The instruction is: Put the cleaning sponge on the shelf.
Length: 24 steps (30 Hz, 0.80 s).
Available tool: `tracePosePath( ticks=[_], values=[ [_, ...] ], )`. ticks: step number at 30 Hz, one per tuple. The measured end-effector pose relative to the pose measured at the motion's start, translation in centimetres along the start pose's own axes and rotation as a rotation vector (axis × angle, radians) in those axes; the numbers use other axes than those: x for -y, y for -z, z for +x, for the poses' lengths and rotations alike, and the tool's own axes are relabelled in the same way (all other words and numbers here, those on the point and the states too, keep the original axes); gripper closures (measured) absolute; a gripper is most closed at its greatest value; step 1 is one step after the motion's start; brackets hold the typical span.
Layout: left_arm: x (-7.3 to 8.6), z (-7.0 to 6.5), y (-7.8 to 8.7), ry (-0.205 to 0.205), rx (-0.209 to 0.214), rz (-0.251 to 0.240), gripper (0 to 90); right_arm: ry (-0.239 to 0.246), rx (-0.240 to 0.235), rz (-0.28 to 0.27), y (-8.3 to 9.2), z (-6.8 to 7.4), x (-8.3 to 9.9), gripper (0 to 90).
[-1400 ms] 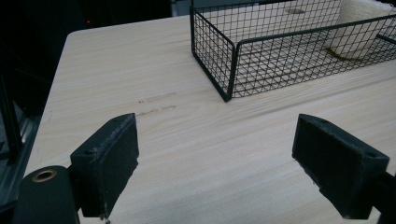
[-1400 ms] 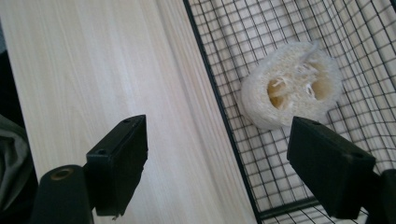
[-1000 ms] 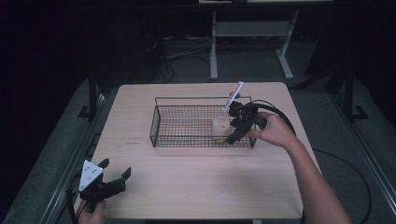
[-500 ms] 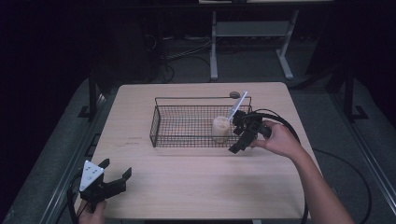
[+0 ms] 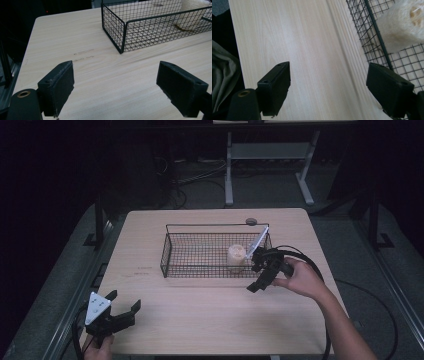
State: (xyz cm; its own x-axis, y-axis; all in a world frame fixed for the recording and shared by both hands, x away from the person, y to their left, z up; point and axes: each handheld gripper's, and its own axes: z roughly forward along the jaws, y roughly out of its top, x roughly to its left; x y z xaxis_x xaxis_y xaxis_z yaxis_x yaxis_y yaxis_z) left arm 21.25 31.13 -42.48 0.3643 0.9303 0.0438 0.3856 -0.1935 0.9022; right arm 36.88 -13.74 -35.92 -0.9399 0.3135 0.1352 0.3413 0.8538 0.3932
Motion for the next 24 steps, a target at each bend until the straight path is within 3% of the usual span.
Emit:
tracePosePath(
  ticks=[24],
  values=[
    [0.0, 0.0, 0.0, -0.003, 0.002, 0.004, 13.8, 0.015, -0.007, -0.025, -1.1, 2.1, 2.5, 18.8]
  ],
)
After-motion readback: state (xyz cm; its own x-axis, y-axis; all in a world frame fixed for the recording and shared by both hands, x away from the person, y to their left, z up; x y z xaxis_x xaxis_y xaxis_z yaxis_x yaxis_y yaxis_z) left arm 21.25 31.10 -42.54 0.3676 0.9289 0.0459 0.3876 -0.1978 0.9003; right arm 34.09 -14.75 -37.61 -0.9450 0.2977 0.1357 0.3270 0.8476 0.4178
